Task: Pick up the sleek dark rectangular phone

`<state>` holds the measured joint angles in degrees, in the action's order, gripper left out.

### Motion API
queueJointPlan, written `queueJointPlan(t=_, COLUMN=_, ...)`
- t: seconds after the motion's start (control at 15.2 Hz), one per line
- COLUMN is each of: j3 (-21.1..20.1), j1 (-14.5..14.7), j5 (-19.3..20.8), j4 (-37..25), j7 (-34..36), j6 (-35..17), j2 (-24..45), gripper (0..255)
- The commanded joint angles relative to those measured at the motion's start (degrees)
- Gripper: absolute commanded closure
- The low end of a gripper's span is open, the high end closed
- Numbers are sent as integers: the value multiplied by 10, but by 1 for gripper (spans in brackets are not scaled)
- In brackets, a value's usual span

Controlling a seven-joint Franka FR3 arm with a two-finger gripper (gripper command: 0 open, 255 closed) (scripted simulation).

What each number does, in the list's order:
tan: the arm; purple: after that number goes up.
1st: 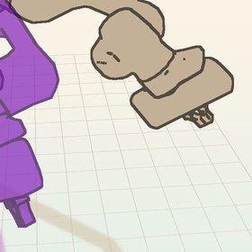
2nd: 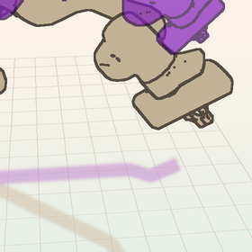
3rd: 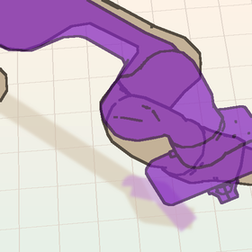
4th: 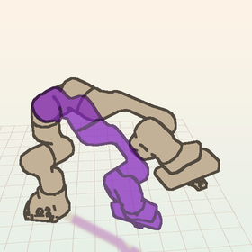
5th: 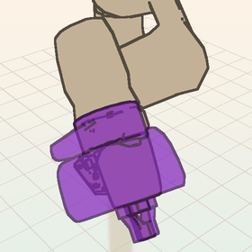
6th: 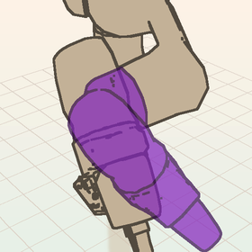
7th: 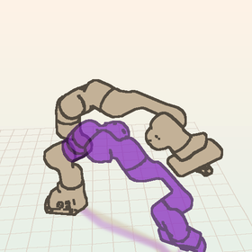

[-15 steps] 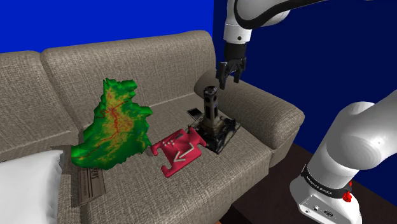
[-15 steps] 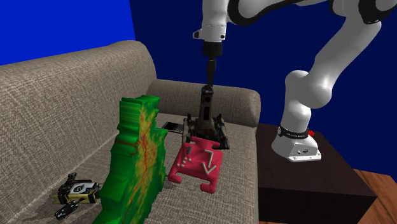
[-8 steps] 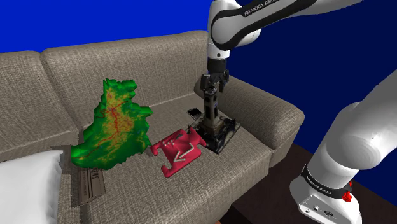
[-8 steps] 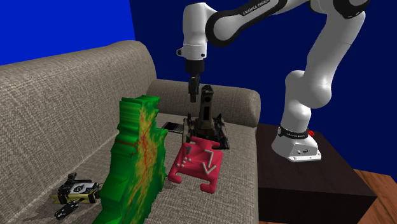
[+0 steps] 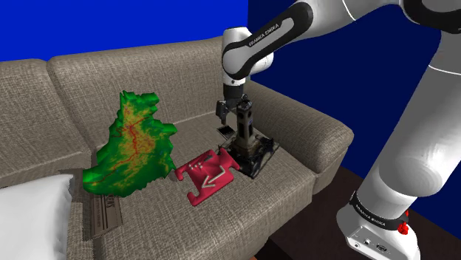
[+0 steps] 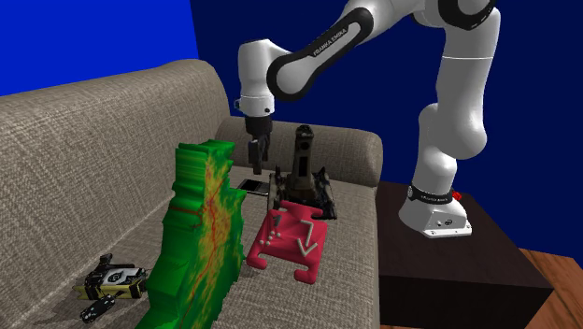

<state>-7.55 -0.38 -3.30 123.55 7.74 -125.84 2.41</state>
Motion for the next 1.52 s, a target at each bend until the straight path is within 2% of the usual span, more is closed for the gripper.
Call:
queueJointPlan(t=0.0, j3=0, j1=1, j5=5, j4=-33, j7=5, j6=-17, j2=52, gripper=0)
queueJointPlan(t=0.07, j3=0, j1=2, j5=8, j4=-49, j7=8, j6=-22, j2=74, gripper=0)
queueJointPlan(t=0.53, j3=2, j1=3, j5=11, j4=-31, j7=8, j6=-71, j2=106, gripper=0)
queueJointPlan(t=0.73, j3=2, j1=3, j5=11, j4=-30, j7=8, j6=-75, j2=108, gripper=0)
queueJointPlan(t=0.79, j3=2, j1=3, j5=11, j4=-30, j7=8, j6=-75, j2=109, gripper=255)
queueJointPlan(t=1.45, j3=1, j1=3, j5=11, j4=-32, j7=8, j6=-68, j2=103, gripper=255)
